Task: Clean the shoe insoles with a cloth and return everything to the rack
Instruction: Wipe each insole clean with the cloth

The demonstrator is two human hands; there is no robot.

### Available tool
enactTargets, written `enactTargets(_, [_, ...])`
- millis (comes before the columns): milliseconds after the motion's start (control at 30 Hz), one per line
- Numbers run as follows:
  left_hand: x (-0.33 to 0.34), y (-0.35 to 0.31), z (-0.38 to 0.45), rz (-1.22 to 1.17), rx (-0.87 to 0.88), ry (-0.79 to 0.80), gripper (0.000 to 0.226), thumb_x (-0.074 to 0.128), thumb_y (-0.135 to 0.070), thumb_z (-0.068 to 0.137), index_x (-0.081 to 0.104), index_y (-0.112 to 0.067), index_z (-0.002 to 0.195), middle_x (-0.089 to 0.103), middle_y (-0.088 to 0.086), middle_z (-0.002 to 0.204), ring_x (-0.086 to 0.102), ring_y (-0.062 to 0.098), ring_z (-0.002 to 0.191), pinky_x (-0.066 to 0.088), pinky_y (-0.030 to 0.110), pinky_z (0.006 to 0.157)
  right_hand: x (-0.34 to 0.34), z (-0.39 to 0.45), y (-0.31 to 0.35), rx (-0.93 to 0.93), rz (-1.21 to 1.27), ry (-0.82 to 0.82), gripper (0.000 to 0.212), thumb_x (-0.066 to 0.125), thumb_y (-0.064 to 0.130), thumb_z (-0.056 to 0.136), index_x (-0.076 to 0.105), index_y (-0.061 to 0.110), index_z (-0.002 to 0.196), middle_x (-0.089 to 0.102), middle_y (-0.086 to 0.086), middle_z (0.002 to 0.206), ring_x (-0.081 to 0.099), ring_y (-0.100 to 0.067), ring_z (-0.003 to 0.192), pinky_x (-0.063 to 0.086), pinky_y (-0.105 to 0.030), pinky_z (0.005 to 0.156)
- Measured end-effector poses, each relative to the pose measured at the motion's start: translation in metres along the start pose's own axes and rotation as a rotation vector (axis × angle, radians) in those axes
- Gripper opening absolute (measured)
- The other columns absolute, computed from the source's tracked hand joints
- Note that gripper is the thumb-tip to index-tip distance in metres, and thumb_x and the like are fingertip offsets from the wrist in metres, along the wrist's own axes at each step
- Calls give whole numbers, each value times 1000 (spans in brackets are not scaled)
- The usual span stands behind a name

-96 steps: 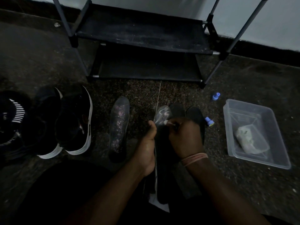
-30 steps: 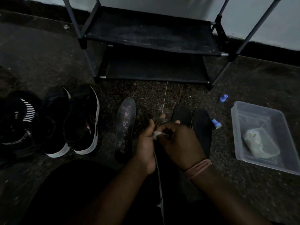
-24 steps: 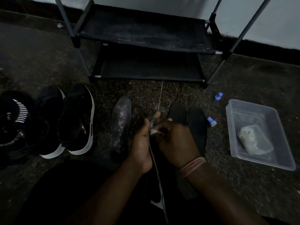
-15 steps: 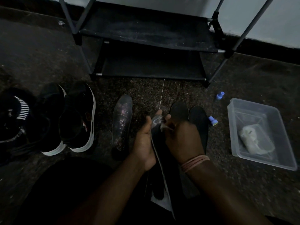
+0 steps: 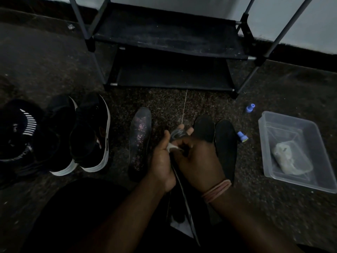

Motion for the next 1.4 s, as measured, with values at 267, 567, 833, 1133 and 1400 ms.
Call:
enactTargets(267, [7,8,-5,42,-32,19,55,31,-49,106,48,-18,148,58,9,144,57,25,131,53,37,98,-9,7,-19,30,-145,-105,9,67,16,87,75,20,87,75,3,86,70,-10,77,54,-29,71])
enactTargets(567, [6,15,-3,90,-67,43,55,32,-54,104,51,-22,145,59,9,143,56,26,132,47,41,104,-19,11,-30,84,-208,-190,13,66,17,90,75,16,81,75,0,81,68,-16,73,53,-34,69])
enactTargets(833, [0,22,-1,129,-123,45,64,35,-59,102,54,-14,143,56,19,144,53,32,134,38,46,115,-20,12,-37,114,-77,-178,6,70,22,89,75,19,89,75,5,86,70,-8,79,54,-28,75])
enactTargets(1133, [6,22,-7,141,-148,36,66,35,-59,101,64,-9,132,63,23,132,64,31,118,50,40,101,-18,15,-34,73,-1,-133,6,72,23,88,76,19,89,76,8,85,69,-1,77,55,-28,74])
enactTargets(1400, [-3,20,-2,185,-80,17,74,30,-67,98,77,-11,111,72,19,117,71,28,106,59,35,83,-9,13,-26,48,-35,-49,9,70,27,88,76,20,91,75,7,88,69,-4,79,55,-32,72])
Point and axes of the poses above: each hand's wrist, its own z-axis towards the middle knuckle, its own x-axis out of the palm, y = z × x, the point moved 4 cm from there along z, towards the middle knuckle
